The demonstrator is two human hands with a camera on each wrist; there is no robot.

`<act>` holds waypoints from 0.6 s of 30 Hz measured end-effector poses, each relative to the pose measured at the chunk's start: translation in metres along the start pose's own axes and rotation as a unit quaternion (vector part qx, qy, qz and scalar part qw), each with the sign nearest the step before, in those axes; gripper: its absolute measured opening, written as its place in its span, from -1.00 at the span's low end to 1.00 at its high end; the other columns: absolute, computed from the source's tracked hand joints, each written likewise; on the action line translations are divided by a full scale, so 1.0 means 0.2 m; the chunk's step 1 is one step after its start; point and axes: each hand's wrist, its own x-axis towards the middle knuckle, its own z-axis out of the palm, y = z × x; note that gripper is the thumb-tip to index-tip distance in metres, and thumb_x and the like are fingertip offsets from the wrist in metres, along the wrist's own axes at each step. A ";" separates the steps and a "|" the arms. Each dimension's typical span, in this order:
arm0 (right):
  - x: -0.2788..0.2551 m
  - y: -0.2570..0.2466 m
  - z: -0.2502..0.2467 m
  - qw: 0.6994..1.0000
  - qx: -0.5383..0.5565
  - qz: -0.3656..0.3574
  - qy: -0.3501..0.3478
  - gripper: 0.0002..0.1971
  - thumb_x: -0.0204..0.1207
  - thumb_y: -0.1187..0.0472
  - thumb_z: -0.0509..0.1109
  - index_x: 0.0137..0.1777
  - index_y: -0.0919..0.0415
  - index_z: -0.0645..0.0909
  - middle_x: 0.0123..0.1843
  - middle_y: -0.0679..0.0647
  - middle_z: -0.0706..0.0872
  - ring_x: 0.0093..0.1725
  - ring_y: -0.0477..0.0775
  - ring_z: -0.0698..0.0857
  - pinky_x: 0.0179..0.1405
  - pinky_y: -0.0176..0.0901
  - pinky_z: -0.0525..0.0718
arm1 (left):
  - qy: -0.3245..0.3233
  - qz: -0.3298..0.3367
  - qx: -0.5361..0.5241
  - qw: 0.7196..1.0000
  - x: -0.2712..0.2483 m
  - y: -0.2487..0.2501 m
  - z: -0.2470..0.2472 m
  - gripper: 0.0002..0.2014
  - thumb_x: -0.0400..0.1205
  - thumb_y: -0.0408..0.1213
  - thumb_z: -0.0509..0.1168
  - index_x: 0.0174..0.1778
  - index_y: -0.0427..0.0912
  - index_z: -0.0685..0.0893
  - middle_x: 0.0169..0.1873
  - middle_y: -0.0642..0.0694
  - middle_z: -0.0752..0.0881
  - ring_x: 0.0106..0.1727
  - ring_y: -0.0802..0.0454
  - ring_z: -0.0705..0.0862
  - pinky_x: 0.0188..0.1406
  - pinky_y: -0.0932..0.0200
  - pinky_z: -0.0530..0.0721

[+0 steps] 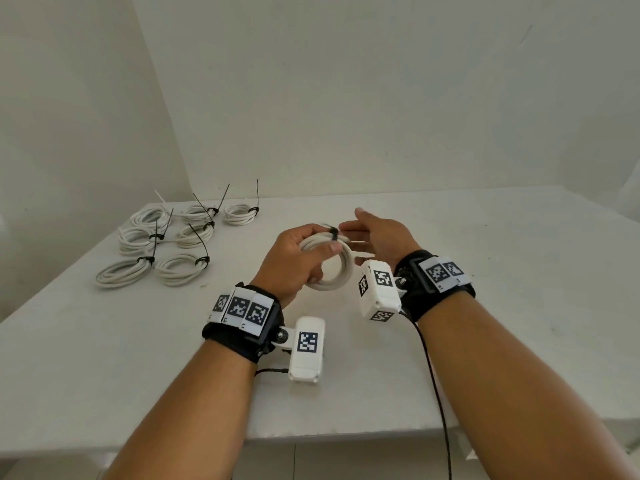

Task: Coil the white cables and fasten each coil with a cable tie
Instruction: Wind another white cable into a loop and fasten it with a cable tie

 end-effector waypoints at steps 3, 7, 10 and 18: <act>0.12 -0.02 -0.04 0.949 -0.316 0.007 0.009 -0.34 0.58 -0.30 0.31 0.51 0.16 0.55 0.52 0.15 0.60 0.54 0.23 0.49 0.49 0.14 0.46 | 0.099 -0.013 0.046 0.994 0.04 -0.01 -0.07 -0.94 0.62 -0.29 0.41 -0.05 -0.15 0.77 -0.54 0.02 0.58 -0.58 0.07 0.42 -0.48 0.18 0.42; 0.20 0.07 -0.09 0.799 -0.595 0.089 0.011 0.21 0.19 -0.65 0.32 0.73 0.06 0.11 0.75 0.25 0.14 0.70 0.37 0.17 0.64 0.24 0.19 | 0.132 -0.058 0.082 0.986 0.09 -0.04 -0.16 -0.75 0.68 -0.25 0.14 -0.13 -0.26 0.70 -0.57 -0.06 0.46 -0.54 0.03 0.38 -0.44 0.12 0.32; 0.25 0.14 -0.13 0.771 -0.624 0.123 -0.012 0.41 -0.01 -0.72 0.33 0.76 -0.04 -0.15 0.78 0.20 -0.17 0.73 0.40 0.01 0.66 0.36 0.12 | 0.154 -0.056 0.211 0.964 0.11 -0.05 -0.21 -0.70 0.67 -0.40 0.02 0.01 -0.14 0.68 -0.47 -0.05 0.57 -0.53 0.17 0.49 -0.52 0.25 0.42; 0.31 0.16 -0.15 0.790 -0.597 0.135 -0.025 0.41 0.01 -0.62 0.43 0.76 -0.06 -0.21 0.76 0.19 -0.29 0.74 0.40 -0.05 0.67 0.35 0.09 | 0.097 -0.097 0.487 0.862 0.34 -0.05 -0.45 -0.65 0.72 -0.26 0.15 0.41 -0.16 0.58 0.00 -0.18 0.76 0.00 -0.17 0.71 -0.12 0.12 0.54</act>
